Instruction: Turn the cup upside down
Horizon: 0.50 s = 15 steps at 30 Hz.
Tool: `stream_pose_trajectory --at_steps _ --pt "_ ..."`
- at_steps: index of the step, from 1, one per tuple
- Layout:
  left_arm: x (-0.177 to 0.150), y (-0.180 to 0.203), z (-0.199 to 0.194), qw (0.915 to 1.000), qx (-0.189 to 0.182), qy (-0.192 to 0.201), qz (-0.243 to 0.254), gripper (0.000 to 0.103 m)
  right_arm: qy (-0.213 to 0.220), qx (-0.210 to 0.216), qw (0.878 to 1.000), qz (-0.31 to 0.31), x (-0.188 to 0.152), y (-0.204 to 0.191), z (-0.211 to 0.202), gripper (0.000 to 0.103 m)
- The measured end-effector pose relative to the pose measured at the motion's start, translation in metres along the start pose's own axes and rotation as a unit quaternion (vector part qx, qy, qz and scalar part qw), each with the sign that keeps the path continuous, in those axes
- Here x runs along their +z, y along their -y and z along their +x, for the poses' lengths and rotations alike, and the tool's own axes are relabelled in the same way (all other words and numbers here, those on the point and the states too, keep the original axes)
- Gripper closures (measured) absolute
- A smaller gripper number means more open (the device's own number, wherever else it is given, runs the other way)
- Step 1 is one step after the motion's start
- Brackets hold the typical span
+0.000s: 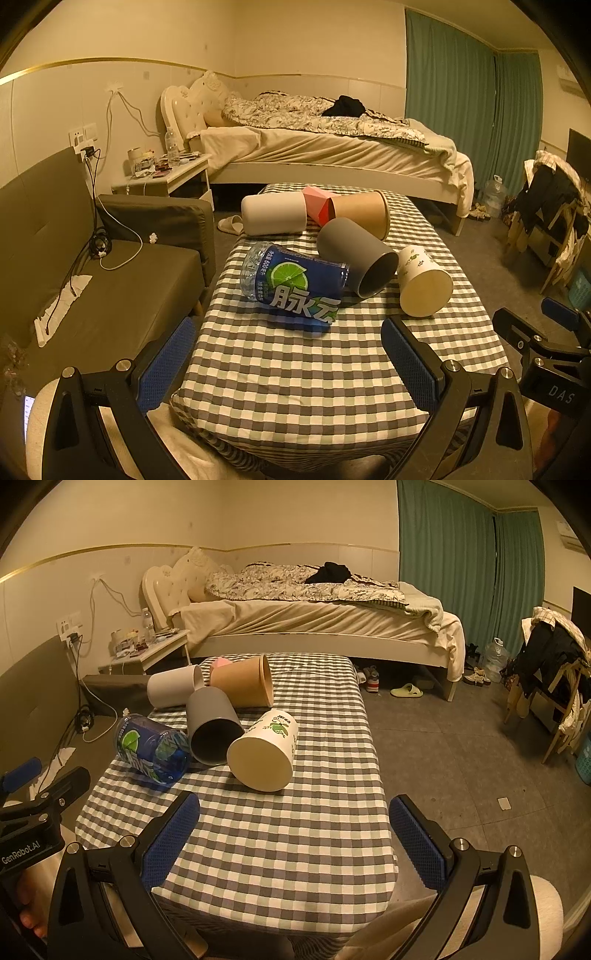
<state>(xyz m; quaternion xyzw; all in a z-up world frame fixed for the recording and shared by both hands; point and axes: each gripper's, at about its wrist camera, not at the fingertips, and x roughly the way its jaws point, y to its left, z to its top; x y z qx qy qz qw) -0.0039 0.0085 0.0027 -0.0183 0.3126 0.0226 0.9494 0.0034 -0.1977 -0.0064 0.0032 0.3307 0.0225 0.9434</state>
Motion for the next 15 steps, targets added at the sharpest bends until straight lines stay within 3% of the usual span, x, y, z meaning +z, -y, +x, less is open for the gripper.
stream_pose_trajectory --at_steps 15 --pt "-0.0012 -0.0013 -0.0006 1.0 0.001 -0.001 0.001 0.0 0.0 0.0 1.0 0.0 -0.0002 -0.0002 0.0003 0.0"
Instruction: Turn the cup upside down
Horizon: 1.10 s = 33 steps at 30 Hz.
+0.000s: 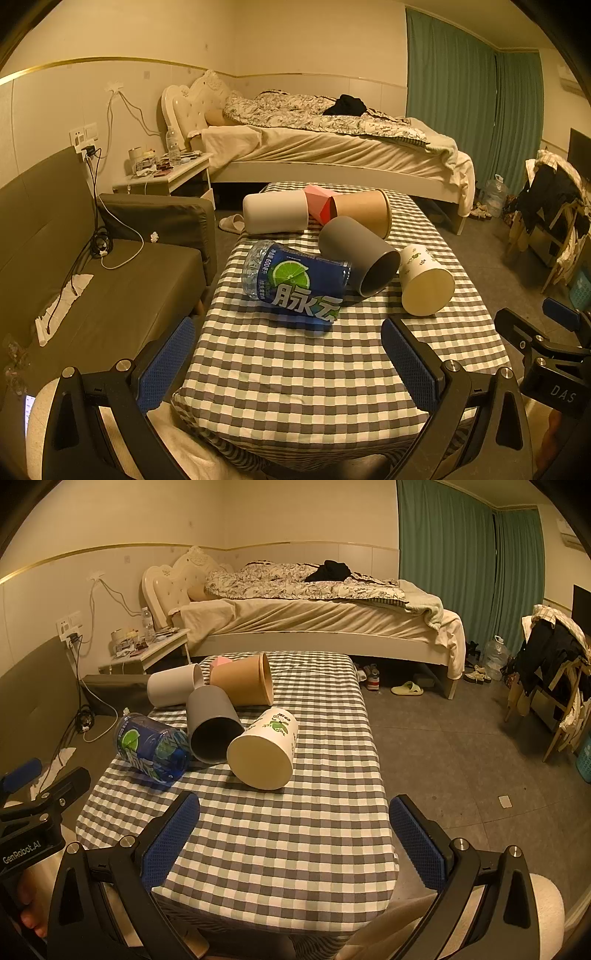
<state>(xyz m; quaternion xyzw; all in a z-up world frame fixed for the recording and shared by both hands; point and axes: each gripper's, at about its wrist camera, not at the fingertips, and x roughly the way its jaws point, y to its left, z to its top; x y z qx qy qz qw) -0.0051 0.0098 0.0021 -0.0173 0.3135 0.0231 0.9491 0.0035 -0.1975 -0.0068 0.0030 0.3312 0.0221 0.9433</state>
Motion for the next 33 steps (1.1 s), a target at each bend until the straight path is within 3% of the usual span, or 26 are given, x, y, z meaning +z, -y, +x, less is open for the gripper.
stream_pose_trajectory --at_steps 33 --pt "-0.0051 -0.0081 0.003 0.9999 0.007 -0.014 0.002 0.0 -0.012 0.007 1.0 -0.007 -0.0042 -0.0026 0.0023 0.0"
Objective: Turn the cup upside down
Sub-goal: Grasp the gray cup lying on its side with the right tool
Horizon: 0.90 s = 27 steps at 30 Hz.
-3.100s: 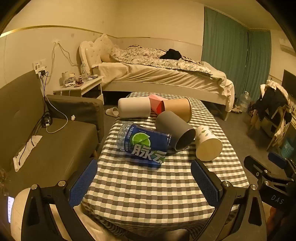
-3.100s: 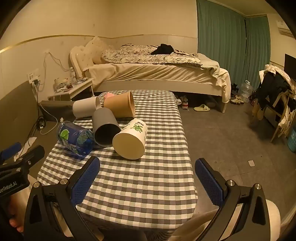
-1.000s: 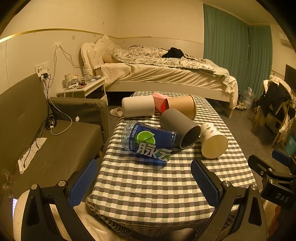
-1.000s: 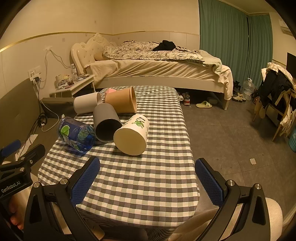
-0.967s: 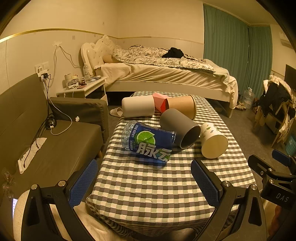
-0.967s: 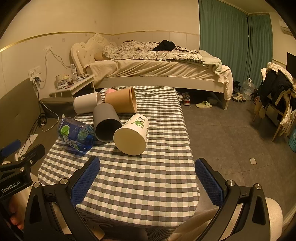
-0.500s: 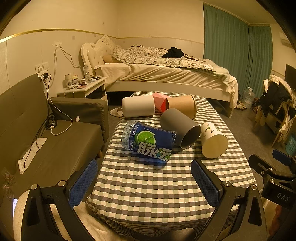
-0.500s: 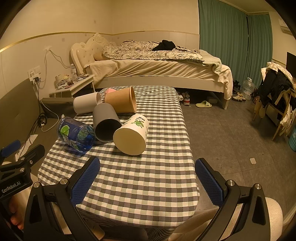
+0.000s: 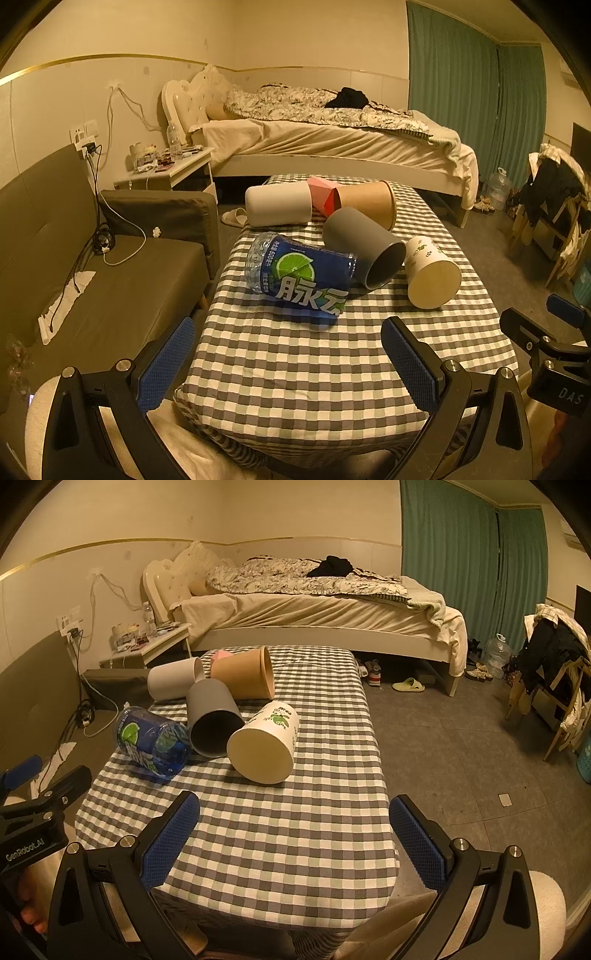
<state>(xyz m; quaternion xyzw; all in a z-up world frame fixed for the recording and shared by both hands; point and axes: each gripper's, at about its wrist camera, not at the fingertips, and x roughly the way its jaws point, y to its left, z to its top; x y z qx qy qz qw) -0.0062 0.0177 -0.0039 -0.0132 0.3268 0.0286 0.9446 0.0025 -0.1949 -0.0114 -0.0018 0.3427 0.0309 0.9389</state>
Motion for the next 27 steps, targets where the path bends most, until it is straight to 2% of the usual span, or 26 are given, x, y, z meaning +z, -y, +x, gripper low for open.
stream_pose_trajectory --at_steps 5,10,14,17,21,27 --pt "0.002 -0.008 0.004 0.9998 0.007 -0.017 0.002 0.0 -0.017 0.016 1.0 -0.001 0.007 -0.004 0.001 0.0" --pt "0.02 -0.014 0.013 0.9996 0.006 -0.026 -0.012 0.0 -0.033 0.033 0.999 -0.009 0.027 -0.011 0.007 0.0" --pt "0.04 -0.027 0.03 0.9991 0.021 -0.033 -0.018 0.0 -0.052 0.04 0.997 -0.031 0.054 -0.021 0.023 0.0" --pt "0.056 -0.042 0.048 0.9985 0.024 -0.038 -0.032 0.0 -0.047 0.044 0.997 -0.046 0.08 -0.032 0.038 0.0" --pt "0.075 -0.059 0.079 0.9972 0.033 -0.048 -0.047 0.0 -0.058 0.046 0.994 -0.079 0.115 -0.055 0.072 0.0" --pt "0.094 -0.074 0.126 0.996 0.045 -0.067 -0.037 0.0 -0.124 0.06 0.986 -0.091 0.133 -0.078 0.141 0.004"
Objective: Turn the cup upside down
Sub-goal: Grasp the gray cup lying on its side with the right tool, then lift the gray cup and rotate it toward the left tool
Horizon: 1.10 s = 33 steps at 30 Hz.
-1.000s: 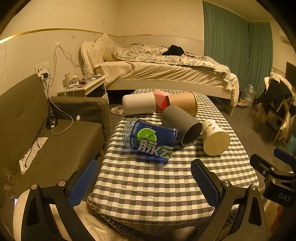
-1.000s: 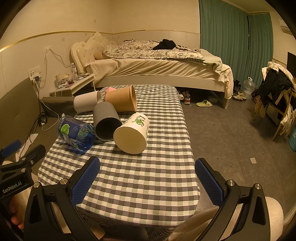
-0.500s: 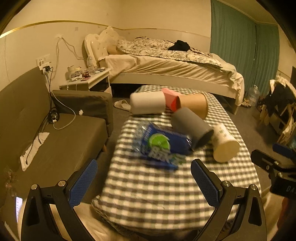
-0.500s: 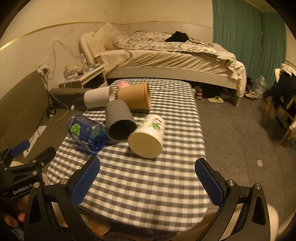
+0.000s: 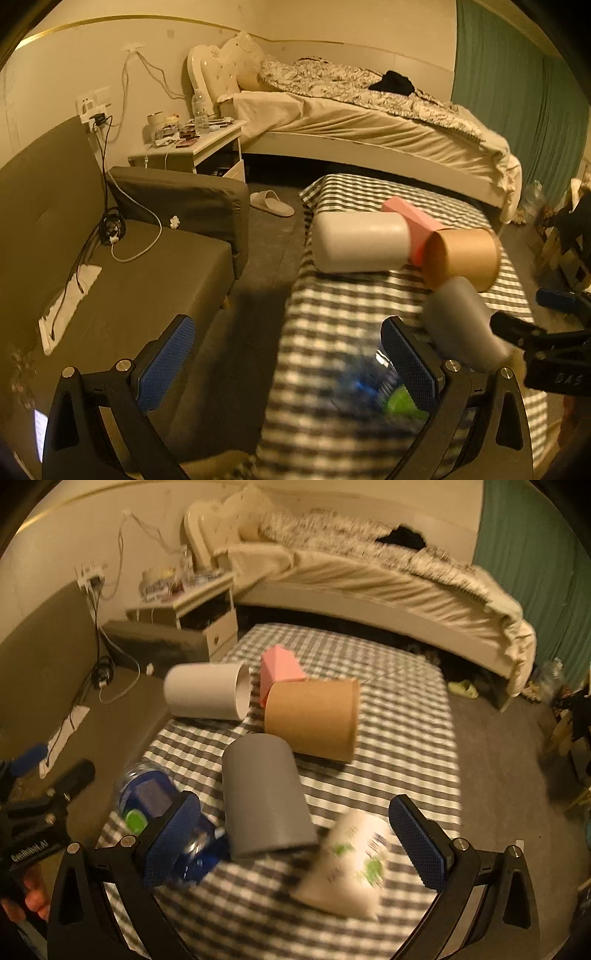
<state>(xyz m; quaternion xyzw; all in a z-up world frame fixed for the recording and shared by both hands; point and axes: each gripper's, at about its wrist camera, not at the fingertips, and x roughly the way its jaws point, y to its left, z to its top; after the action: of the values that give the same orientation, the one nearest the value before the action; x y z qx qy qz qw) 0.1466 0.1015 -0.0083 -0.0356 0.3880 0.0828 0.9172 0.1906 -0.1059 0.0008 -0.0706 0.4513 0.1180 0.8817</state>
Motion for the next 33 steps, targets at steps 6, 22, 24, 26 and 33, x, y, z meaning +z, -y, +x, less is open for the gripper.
stream_pose_trajectory --at_steps 6,22,24,26,33 --pt "-0.003 -0.007 0.029 0.9996 -0.003 -0.026 -0.01 0.0 -0.066 0.02 0.997 -0.017 0.013 -0.009 0.055 0.017" --pt "-0.006 -0.007 0.016 0.9997 -0.003 -0.021 -0.008 0.0 -0.095 0.044 0.994 -0.008 0.027 -0.019 0.063 0.031" --pt "-0.007 -0.007 0.004 0.9998 -0.003 -0.013 -0.012 0.0 -0.08 0.045 0.996 0.0 0.03 -0.018 0.043 0.032" --pt "-0.008 -0.006 -0.008 0.9999 -0.004 -0.005 -0.013 0.0 -0.064 0.047 0.997 0.008 0.031 -0.017 0.022 0.032" --pt "-0.028 -0.002 -0.053 0.9997 -0.013 0.014 -0.016 0.0 -0.01 0.036 0.999 0.022 0.022 -0.015 -0.061 0.032"
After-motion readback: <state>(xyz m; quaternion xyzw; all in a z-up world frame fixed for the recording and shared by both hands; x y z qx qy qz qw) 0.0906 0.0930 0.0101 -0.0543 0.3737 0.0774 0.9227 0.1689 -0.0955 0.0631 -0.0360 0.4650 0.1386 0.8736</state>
